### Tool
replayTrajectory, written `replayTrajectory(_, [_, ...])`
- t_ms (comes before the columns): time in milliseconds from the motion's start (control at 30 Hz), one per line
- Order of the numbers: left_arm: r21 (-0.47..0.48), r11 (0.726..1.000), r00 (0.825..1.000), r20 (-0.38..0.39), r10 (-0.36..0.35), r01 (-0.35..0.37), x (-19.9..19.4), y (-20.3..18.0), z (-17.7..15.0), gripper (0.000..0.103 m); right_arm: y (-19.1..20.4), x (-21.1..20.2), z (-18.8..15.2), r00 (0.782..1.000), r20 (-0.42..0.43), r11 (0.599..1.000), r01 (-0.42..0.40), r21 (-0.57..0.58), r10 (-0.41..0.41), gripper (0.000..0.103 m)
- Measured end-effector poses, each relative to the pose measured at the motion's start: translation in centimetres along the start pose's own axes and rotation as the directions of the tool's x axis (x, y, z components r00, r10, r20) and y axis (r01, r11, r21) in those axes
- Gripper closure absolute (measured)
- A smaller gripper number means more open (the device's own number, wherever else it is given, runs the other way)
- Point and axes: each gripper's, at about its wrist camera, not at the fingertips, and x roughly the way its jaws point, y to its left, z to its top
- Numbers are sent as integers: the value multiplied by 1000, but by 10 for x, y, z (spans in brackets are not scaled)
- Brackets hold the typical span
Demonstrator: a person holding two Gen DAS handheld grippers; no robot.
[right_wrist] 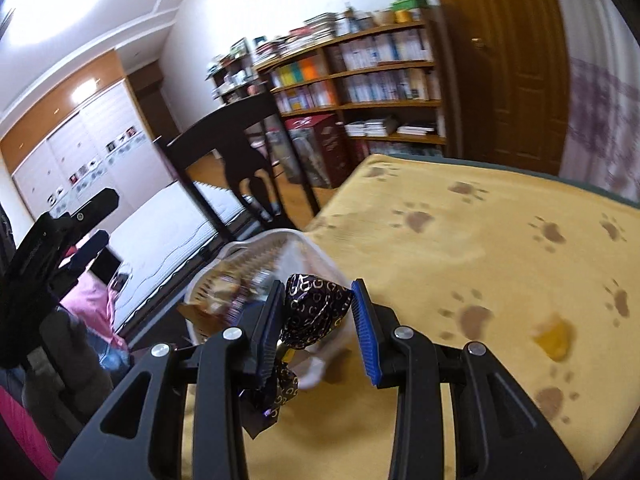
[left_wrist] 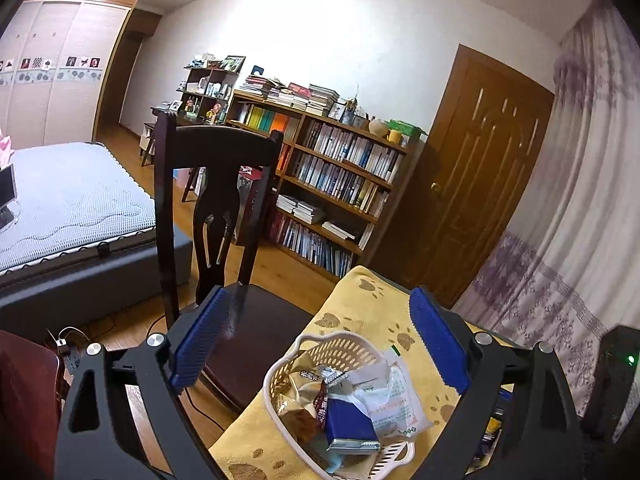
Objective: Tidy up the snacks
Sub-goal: 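Lift the dark patterned candy with the right tool toward the basket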
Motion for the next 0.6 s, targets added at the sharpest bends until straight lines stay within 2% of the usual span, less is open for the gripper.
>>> replayTrajectory(100, [11, 1000, 1000, 8, 19, -19, 1, 0, 0, 11, 32, 21, 13, 1000, -21, 999, -16, -40, 15, 68])
replayTrajectory(233, [2, 1000, 1000, 3, 12, -12, 2, 0, 0, 11, 53, 42, 26, 998, -48, 998, -36, -47, 34, 67])
replayTrajectory(367, [-5, 1000, 1000, 2, 14, -14, 3, 1, 0, 11, 48, 51, 28, 996, -70, 999, -54, -1, 54, 67])
replayTrajectory(600, [8, 1000, 1000, 4, 9, -9, 5, 0, 0, 11, 24, 48, 18, 997, -75, 999, -21, 38, 24, 67])
